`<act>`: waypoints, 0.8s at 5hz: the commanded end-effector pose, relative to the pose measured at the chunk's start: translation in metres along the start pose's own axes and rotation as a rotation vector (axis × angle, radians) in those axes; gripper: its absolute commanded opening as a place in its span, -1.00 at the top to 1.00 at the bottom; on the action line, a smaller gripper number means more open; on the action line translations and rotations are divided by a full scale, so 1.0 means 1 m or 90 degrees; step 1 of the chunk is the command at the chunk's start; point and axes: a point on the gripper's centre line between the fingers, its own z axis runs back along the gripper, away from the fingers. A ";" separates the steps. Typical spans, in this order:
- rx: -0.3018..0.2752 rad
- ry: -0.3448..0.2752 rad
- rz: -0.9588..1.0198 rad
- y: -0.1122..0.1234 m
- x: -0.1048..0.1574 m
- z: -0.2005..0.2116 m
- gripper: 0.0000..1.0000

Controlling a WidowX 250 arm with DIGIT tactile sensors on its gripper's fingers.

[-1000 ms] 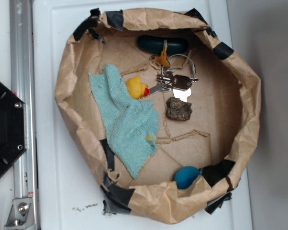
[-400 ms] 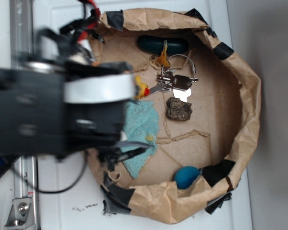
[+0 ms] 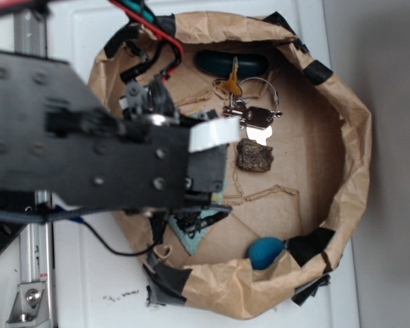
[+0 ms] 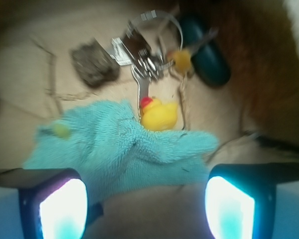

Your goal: Grab the blue cloth.

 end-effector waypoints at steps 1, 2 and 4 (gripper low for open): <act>-0.080 -0.060 -0.070 -0.024 0.019 -0.052 -1.00; -0.060 -0.058 -0.098 -0.038 0.024 -0.065 -1.00; -0.060 -0.054 -0.075 -0.033 0.024 -0.069 1.00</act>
